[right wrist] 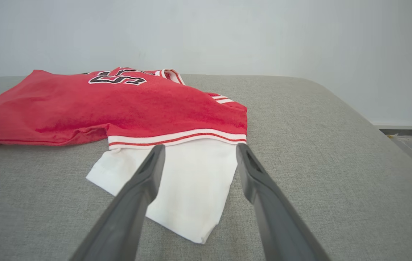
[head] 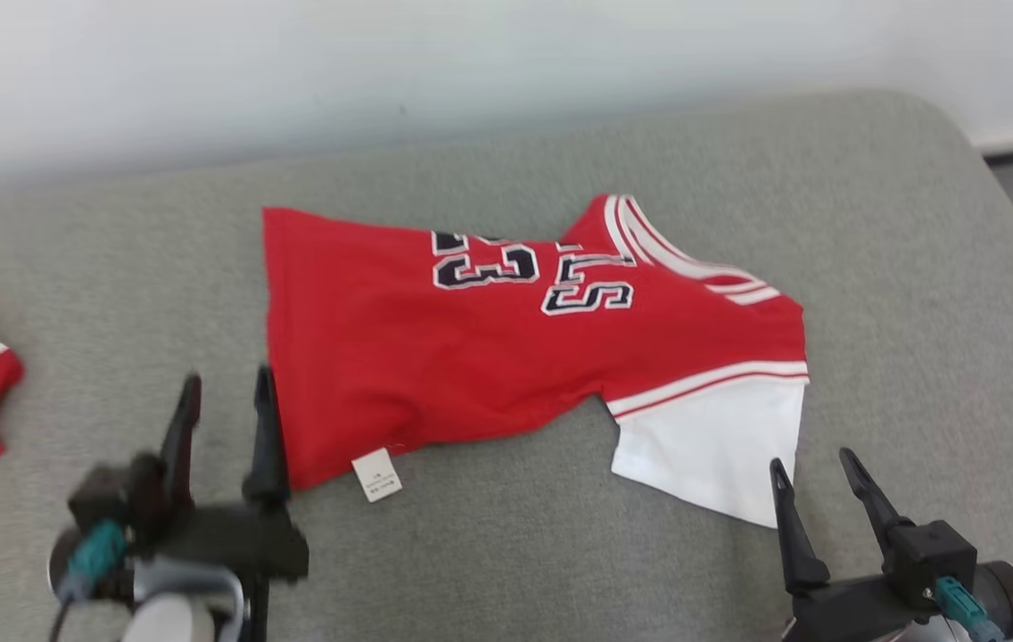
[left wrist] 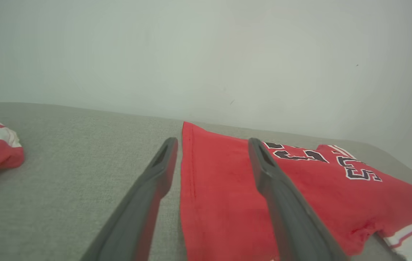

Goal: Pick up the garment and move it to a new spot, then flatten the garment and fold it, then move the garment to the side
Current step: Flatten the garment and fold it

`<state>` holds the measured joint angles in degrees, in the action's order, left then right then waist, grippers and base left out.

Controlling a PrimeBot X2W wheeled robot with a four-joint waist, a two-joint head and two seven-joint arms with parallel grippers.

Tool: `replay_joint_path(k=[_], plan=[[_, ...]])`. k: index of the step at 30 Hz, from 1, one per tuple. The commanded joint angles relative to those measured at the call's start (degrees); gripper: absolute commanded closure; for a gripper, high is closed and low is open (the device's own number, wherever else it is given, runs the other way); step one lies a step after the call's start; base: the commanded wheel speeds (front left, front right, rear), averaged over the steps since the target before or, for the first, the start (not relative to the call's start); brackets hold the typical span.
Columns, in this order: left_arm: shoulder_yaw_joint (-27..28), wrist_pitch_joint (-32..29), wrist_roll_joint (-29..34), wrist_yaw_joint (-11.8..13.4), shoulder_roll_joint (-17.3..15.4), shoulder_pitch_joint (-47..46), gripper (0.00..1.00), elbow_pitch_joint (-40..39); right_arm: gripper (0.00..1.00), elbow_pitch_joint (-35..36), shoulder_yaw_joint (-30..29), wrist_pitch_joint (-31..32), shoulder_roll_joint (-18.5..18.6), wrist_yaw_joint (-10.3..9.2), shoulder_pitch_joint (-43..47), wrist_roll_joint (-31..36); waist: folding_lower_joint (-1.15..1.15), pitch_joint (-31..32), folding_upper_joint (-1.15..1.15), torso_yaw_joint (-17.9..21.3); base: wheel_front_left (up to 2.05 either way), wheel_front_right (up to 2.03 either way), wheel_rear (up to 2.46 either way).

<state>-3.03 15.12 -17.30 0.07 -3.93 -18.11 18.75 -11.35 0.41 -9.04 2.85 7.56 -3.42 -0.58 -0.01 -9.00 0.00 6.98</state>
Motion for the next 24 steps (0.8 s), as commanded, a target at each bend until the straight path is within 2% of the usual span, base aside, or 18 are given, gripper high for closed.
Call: replay_joint_path(k=[1, 10, 17, 24], plan=[[0.07, 0.03, 0.76, -0.01, 0.45, 3.03, 0.0, -2.01, 0.0, 0.14, -0.53, 0.41, 0.06, -0.15, 1.15, 0.45, 0.01, 4.75, 0.0, -3.13, 0.0, 0.0, 0.0], [1.42, 0.04, 2.64, -0.3, 0.97, 18.44, 0.0, -11.19, 0.0, -0.82, -1.21, 1.39, 2.36, -0.15, 2.92, 0.41, 0.01, 10.05, 0.0, -5.56, 0.0, 0.0, 0.0], [3.37, 0.04, 4.01, -1.08, 1.03, 22.33, 0.0, -12.12, 0.0, -1.15, 0.08, 1.15, 2.83, -0.15, 4.05, -0.57, 0.01, 11.64, 0.0, -6.3, 0.0, 0.0, 0.0], [4.14, 0.04, 3.68, -0.68, 1.06, 25.3, 0.0, -12.61, 0.0, -1.04, 1.72, 1.05, 2.99, -0.15, 4.78, -1.71, 0.01, 12.78, 0.0, -6.43, 0.0, 0.0, 0.0]])
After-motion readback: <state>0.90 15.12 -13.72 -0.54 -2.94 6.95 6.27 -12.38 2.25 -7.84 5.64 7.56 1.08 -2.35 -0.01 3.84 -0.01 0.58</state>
